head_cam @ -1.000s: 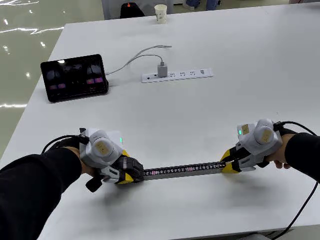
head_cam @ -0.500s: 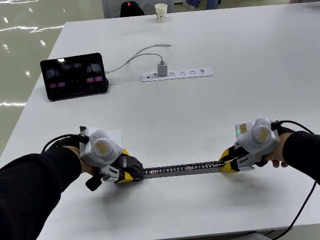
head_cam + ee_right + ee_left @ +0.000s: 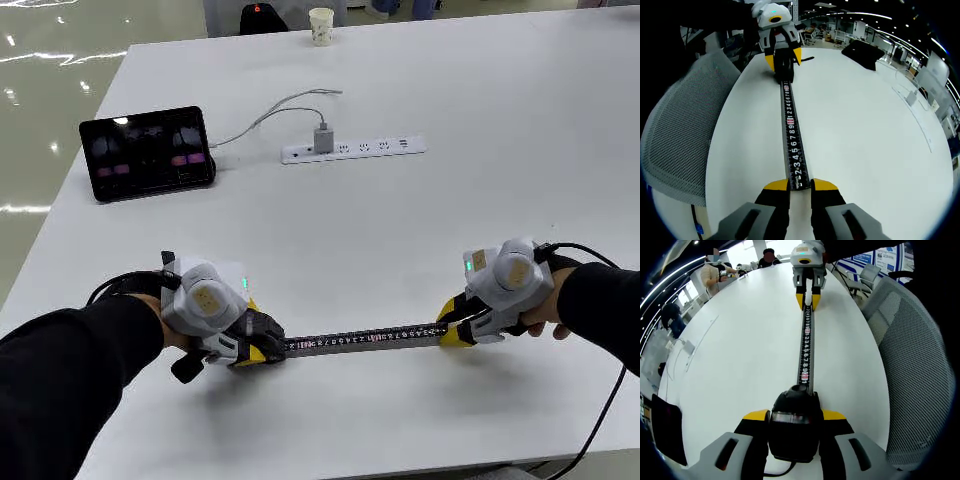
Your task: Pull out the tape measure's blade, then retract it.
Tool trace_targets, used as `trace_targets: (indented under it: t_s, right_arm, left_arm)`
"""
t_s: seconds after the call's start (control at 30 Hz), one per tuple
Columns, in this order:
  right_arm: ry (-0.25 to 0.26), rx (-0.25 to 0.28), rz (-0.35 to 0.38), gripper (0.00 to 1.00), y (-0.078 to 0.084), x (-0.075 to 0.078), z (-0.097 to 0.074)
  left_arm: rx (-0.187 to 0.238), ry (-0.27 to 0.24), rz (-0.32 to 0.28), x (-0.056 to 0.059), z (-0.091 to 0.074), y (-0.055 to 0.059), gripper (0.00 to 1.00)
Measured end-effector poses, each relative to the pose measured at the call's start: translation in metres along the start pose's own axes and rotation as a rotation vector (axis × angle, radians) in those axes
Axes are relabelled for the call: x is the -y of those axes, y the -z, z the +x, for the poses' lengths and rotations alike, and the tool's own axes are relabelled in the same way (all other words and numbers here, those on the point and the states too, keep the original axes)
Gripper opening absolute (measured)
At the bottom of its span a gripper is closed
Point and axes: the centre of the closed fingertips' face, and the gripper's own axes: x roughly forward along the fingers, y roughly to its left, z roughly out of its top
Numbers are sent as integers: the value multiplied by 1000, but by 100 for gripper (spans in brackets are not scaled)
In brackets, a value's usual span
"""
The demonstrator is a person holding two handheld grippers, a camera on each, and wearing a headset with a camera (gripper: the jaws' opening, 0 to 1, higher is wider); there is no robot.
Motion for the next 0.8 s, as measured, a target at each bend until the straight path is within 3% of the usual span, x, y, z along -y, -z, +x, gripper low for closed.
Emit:
trace_targets:
  t_s: [0.17, 0.47, 0.8]
  right_arm:
    - [7, -27, 54, 12, -2, 1, 0]
    - [19, -58, 24, 13, -1, 2, 1]
    - [52, -80, 30, 13, -1, 3, 1]
  left_arm:
    - [5, 3, -1, 0, 0, 0, 33]
    - [-3, -8, -4, 0, 1, 0, 33]
    - [17, -18, -121, -5, -3, -1, 38]
